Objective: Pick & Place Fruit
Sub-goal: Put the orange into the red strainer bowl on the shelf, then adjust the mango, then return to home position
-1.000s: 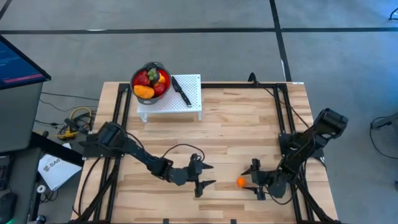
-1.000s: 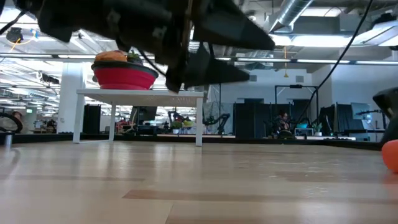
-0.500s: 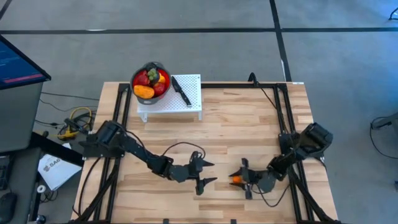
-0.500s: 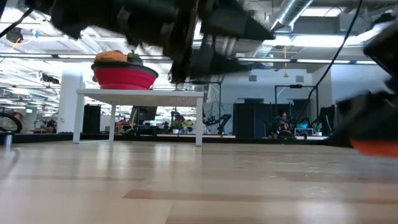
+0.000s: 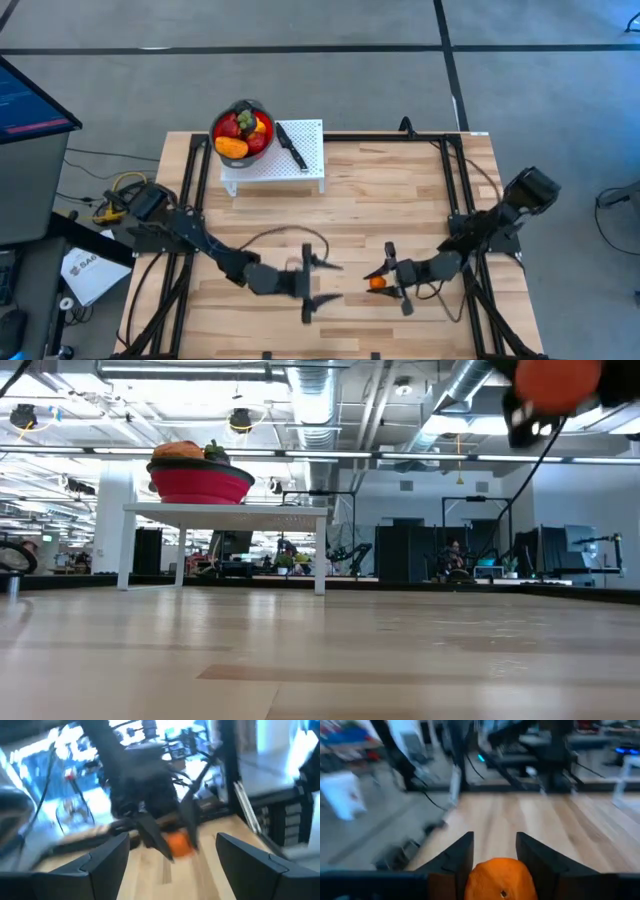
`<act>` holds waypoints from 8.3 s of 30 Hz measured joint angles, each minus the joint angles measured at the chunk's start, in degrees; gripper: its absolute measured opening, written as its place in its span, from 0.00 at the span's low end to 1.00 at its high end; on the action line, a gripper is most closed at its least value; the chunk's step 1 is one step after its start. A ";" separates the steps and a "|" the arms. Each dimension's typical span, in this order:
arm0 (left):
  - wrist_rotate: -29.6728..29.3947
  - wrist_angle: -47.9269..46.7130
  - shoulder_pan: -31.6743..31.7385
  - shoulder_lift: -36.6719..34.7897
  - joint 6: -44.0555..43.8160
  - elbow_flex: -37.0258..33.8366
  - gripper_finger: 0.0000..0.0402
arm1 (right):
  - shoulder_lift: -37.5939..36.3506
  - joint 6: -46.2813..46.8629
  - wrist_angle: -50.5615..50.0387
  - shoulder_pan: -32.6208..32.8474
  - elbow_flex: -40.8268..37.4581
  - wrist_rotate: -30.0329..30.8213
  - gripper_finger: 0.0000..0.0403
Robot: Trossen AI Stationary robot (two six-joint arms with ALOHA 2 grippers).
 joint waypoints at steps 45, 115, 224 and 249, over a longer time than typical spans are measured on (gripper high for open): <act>6.85 -6.60 6.29 14.89 35.84 22.49 0.62 | -10.01 1.18 0.47 -8.81 3.54 -21.48 0.35; -28.05 -78.86 31.98 -26.05 -16.47 20.00 0.32 | 14.21 14.55 -0.19 -14.14 3.78 -28.96 0.72; -7.69 -112.73 46.25 -38.20 -58.20 12.13 0.00 | 14.19 16.79 3.07 -14.29 3.82 -27.23 0.72; -27.53 -94.27 3.56 -34.75 -58.48 12.11 0.00 | -5.08 7.40 28.74 -16.95 -17.87 -10.81 0.72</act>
